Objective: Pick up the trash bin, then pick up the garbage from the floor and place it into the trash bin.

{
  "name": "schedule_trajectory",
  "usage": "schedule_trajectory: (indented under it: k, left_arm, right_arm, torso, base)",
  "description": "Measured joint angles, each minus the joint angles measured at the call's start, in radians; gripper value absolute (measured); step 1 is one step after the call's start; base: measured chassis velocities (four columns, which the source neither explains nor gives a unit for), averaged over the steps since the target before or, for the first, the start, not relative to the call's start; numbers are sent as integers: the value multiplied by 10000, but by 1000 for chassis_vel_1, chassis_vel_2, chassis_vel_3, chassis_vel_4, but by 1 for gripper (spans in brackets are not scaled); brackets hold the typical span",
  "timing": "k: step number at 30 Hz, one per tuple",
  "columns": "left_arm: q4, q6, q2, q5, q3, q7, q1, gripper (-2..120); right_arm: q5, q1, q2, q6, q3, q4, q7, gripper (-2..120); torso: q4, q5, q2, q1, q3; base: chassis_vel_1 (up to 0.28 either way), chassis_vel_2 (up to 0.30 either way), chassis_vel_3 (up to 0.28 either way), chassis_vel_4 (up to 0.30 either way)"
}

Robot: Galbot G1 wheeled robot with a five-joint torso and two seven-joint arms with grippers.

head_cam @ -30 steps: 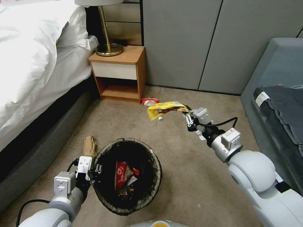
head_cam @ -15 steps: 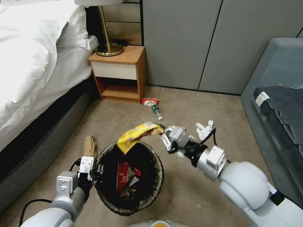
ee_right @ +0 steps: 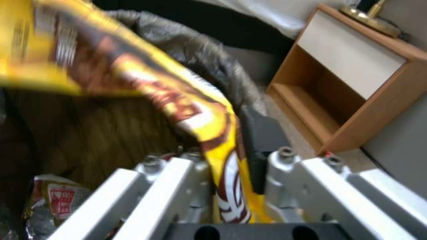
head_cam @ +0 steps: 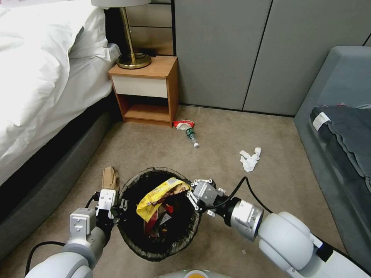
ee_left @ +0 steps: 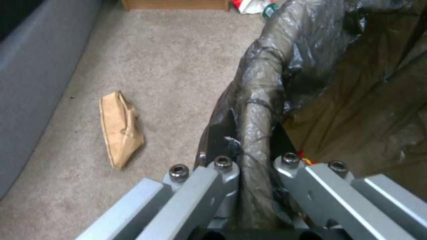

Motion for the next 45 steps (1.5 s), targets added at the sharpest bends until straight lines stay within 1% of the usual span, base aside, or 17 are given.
schedule_trajectory:
  k: [2,6,9,11,13,14,16,17,18,20,21,23,29,33,40,43,45]
  left_arm:
    - [0,0,-9,-1,14,42,-21,1]
    - [0,0,-30,3,19,54,-20,1]
    - [0,0,-42,3,21,63,-19,1]
    - [0,0,-46,3,21,64,-21,1]
    - [0,-2,-80,6,21,74,-26,1]
    - [0,-2,-80,6,21,74,-26,1]
    - [0,-10,-89,10,26,112,-31,1]
    - [0,-10,-89,10,26,112,-31,1]
    - [0,-11,-90,11,26,131,-29,1]
    - [0,-11,-90,16,26,141,-18,1]
    - [0,-11,-90,16,26,141,-18,1]
    - [0,-12,-89,38,30,150,-1,1]
    - [0,-14,-116,90,67,178,15,1]
    - [0,-27,-160,186,83,248,40,1]
    - [0,-37,-188,205,71,270,47,1]
    - [0,-41,-192,205,59,274,29,1]
    - [0,-52,-192,205,24,275,12,1]
  right_arm:
    - [-65,19,1,-10,-123,-38,121,28]
    - [-171,45,5,-13,-139,-38,126,34]
    - [-250,49,11,20,-62,5,111,52]
    - [-249,50,10,23,-37,31,108,53]
    - [-226,42,2,52,55,90,56,66]
    - [-226,42,2,52,55,90,56,66]
    - [-166,-11,-32,113,112,101,18,76]
    - [-166,-11,-32,113,112,101,18,76]
    - [-120,-29,-48,122,170,139,18,82]
    - [-43,-35,-70,122,261,209,18,89]
    - [-43,-35,-70,122,261,209,18,89]
    - [186,-47,-110,82,468,405,33,99]
    - [377,-22,-190,-64,600,567,132,100]
    - [652,65,-213,-419,523,613,302,100]
    - [1081,-12,-276,-468,783,715,499,100]
    - [1677,-177,-298,-458,1150,1010,892,100]
    - [2303,-408,-298,-411,1468,1336,1536,100]
  torso:
    - [0,0,0,0,0]
    - [1,0,0,-1,0]
    - [0,0,0,0,0]
    - [0,0,0,-1,0]
    - [1,-1,0,0,0]
    - [1,-1,0,0,0]
    - [0,0,0,-1,0]
    - [0,0,0,-1,0]
    - [0,1,0,-1,0]
    - [0,0,0,-1,0]
    - [0,0,0,-1,0]
    - [0,0,0,0,0]
    - [0,0,0,0,0]
    - [0,0,0,-1,0]
    - [1,1,0,-1,0]
    - [1,0,0,-1,0]
    - [0,0,0,-1,0]
  base:
    - [0,0,0,0]
    - [0,0,0,0]
    - [0,0,0,0]
    - [0,0,0,0]
    - [0,0,0,0]
    - [0,0,0,0]
    - [0,0,0,0]
    - [0,0,0,0]
    - [0,0,0,0]
    - [0,0,0,0]
    - [0,0,0,0]
    - [0,0,0,0]
    - [0,0,0,0]
    - [0,0,0,0]
    - [0,0,0,0]
    - [0,0,0,0]
    - [0,0,0,0]
